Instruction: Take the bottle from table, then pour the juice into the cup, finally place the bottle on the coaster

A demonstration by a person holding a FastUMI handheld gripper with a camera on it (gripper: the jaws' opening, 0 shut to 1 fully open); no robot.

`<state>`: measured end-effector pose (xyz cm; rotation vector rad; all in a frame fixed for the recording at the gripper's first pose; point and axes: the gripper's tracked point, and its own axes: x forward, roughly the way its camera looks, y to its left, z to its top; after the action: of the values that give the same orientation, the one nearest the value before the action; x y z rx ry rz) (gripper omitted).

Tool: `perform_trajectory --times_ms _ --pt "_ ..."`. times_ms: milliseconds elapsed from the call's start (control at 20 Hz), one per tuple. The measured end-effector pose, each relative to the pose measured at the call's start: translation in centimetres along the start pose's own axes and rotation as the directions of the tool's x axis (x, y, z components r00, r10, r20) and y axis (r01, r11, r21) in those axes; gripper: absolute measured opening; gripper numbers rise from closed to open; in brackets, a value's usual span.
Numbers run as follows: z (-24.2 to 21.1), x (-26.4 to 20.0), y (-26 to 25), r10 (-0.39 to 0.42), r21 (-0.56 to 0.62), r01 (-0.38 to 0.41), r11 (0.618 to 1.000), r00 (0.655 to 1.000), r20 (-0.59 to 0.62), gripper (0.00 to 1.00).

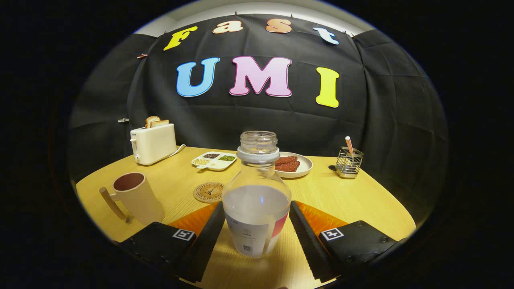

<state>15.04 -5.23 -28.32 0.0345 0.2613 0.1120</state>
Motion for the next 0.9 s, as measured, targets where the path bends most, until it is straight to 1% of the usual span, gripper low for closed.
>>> perform_trajectory --times_ms 350,450,500,650,700,750,850,900 --pt "-0.8 0.9 0.1 -0.003 -0.001 0.003 1.000 1.000 -0.021 0.98" --pt "-0.8 1.1 0.1 0.000 -0.008 0.000 1.000 1.000 -0.021 0.93" --pt "-0.9 1.1 0.3 0.010 -0.010 -0.010 1.000 1.000 -0.025 0.87" --pt "-0.7 1.3 0.6 0.028 -0.039 -0.028 0.999 0.999 -0.015 0.83" --pt "-0.7 1.3 0.6 0.033 -0.049 -0.033 0.998 0.999 -0.019 0.80" --pt "-0.7 1.3 0.6 0.031 -0.064 -0.033 0.997 0.999 -0.027 0.79" --pt "-0.8 1.3 0.5 0.023 -0.113 -0.029 0.993 0.998 -0.055 0.77" --pt "-0.6 1.4 0.7 0.031 -0.135 -0.039 0.990 0.998 -0.061 0.76"
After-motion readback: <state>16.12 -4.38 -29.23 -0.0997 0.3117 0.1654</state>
